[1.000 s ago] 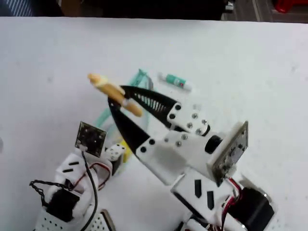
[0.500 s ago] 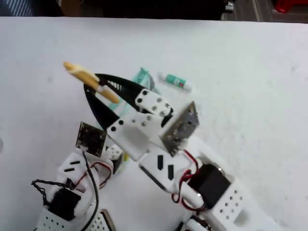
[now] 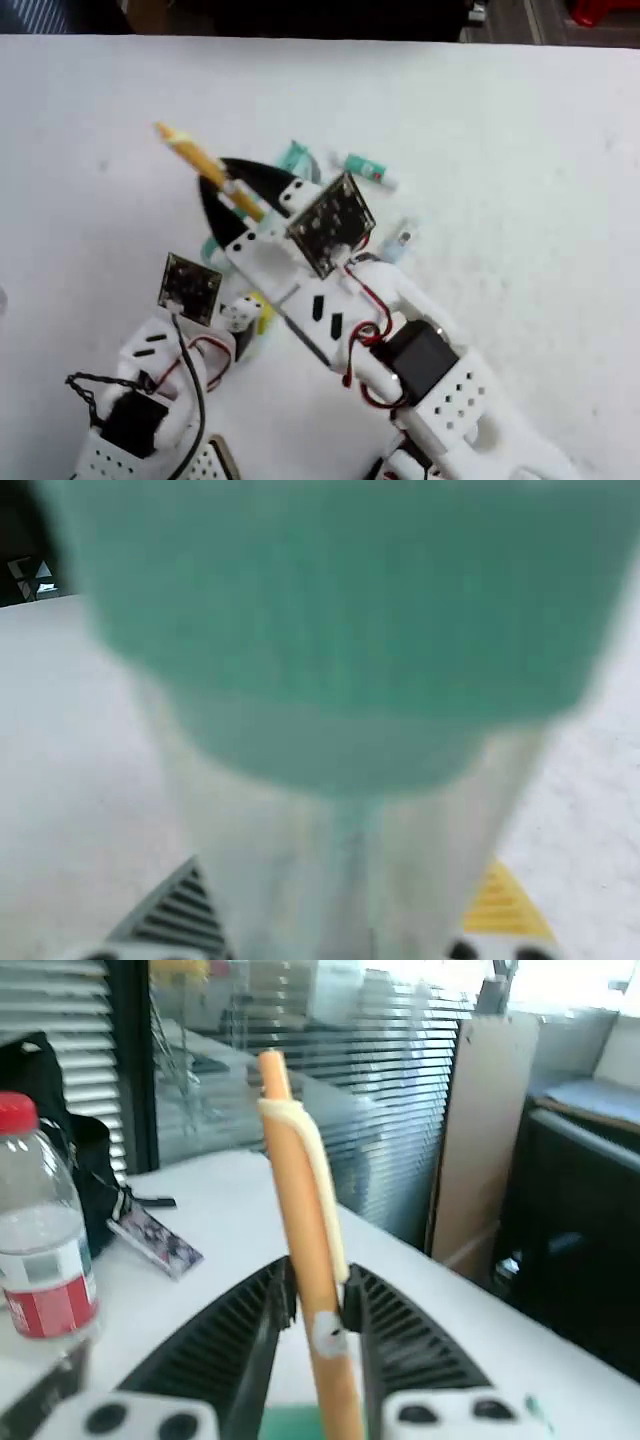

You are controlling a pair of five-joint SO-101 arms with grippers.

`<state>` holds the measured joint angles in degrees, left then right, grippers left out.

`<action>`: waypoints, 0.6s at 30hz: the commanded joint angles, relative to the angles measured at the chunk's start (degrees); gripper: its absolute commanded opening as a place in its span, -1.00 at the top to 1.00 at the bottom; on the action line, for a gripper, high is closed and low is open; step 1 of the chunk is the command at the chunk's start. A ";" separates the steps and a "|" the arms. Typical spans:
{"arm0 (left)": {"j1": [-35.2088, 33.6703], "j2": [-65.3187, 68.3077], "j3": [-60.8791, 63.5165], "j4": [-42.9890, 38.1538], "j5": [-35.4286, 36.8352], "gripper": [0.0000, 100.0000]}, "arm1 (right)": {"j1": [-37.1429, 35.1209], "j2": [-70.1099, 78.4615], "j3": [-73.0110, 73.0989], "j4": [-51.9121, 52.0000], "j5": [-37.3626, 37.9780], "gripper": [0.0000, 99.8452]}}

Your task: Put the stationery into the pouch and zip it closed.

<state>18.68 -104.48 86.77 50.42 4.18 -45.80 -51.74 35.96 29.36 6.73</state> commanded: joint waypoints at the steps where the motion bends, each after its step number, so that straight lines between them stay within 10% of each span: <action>1: -0.48 -0.48 -0.53 -1.85 0.09 0.60 | 1.01 -0.57 -0.79 5.32 -0.35 0.48; 18: -4.09 -0.48 -0.53 -3.08 0.09 0.60 | 8.31 -13.67 -1.23 8.92 0.18 0.50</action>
<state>15.16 -104.40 86.77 48.92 4.18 -41.05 -64.57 35.96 37.80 6.73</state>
